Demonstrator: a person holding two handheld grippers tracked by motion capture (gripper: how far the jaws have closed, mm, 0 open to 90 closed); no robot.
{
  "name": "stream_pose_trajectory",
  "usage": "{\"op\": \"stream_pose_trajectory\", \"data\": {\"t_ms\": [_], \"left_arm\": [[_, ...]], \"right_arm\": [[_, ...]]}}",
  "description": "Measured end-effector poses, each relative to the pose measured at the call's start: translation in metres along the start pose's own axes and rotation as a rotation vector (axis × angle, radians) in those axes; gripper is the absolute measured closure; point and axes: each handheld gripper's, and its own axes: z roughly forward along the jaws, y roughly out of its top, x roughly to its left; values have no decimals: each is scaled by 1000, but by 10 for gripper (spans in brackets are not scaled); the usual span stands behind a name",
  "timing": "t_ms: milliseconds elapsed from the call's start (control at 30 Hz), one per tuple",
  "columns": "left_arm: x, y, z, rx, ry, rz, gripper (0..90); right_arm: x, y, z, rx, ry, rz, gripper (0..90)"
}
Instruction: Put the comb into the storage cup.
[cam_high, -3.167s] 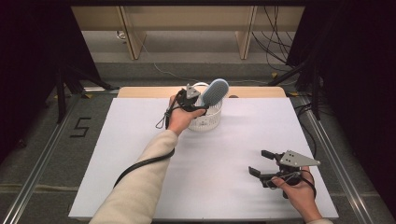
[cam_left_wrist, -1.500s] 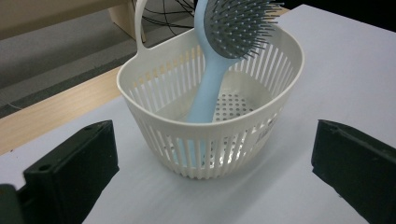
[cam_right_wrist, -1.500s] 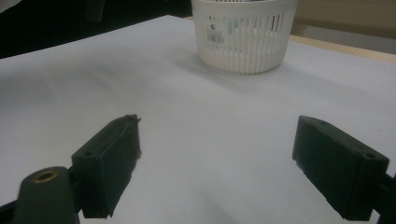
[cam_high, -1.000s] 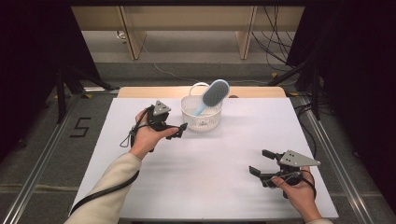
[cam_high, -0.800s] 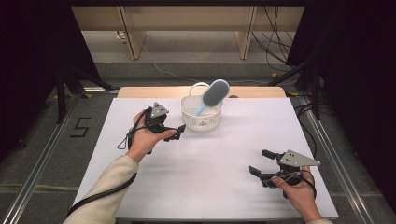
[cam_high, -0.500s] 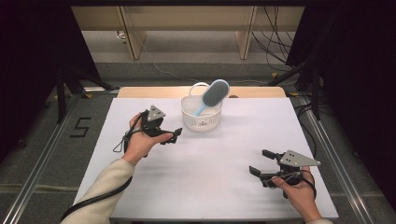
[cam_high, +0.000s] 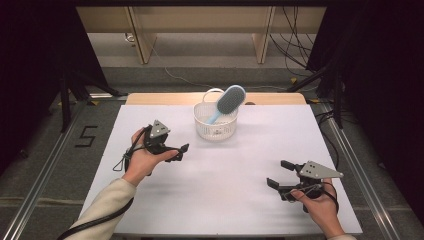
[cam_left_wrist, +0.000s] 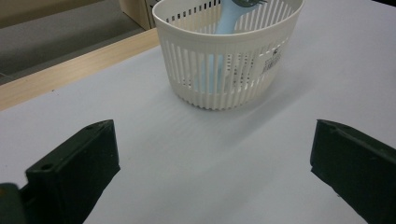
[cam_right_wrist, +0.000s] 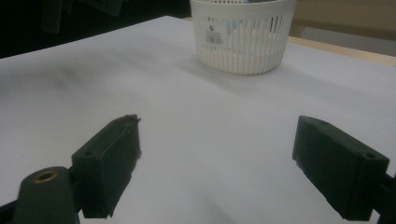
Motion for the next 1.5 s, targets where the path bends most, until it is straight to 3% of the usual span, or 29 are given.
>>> {"op": "stream_pose_trajectory", "data": {"t_ms": [533, 833, 967, 1500], "left_arm": [[3, -11, -16, -9, 9, -1, 13], [-1, -18, -25, -15, -8, -1, 14], [-3, -20, -27, -18, -36, -17, 14], [-3, -37, -40, -19, -24, -6, 17]], "right_arm": [[1, 1, -1, -1, -3, -3, 158], [1, 1, -1, -2, -2, -4, 158], [1, 1, -1, -3, -1, -4, 158], [1, 1, -1, -3, -1, -2, 158]]}}
